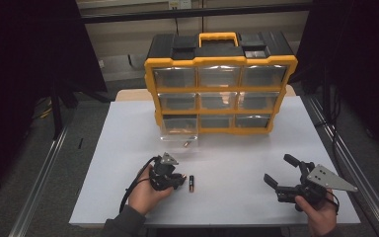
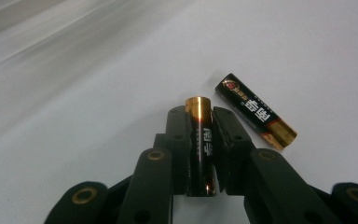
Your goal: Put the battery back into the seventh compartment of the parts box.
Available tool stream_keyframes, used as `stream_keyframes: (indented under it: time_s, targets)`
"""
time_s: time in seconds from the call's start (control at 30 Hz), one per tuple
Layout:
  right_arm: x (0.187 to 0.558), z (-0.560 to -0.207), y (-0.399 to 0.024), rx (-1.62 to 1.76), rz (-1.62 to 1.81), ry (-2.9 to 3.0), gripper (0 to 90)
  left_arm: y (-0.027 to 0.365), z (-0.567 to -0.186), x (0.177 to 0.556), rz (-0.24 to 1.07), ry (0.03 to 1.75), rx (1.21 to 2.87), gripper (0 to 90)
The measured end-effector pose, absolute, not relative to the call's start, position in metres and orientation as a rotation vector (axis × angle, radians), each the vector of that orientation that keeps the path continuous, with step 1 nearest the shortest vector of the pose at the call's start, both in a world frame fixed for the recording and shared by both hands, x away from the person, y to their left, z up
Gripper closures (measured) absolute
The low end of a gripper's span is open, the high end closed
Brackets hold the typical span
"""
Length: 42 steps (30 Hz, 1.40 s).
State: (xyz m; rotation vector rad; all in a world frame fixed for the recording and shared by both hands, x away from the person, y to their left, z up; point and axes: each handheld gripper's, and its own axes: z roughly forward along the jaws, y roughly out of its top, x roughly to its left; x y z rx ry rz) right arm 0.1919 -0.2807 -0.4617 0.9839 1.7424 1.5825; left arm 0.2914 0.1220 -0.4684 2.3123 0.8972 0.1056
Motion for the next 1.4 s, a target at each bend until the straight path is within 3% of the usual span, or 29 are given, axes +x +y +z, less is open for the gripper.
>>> stream_keyframes:
  time_s: [0.67,1.4]
  targets:
    - [0.191,-0.462,-0.281,0.990,1.585,1.742,3.8,0.130,-0.435,0.314,0.016,0.994,2.182,77.6]
    - [0.191,-0.461,-0.281,0.994,1.590,1.736,3.8,0.121,-0.366,0.346,0.055,0.955,2.127,77.6]
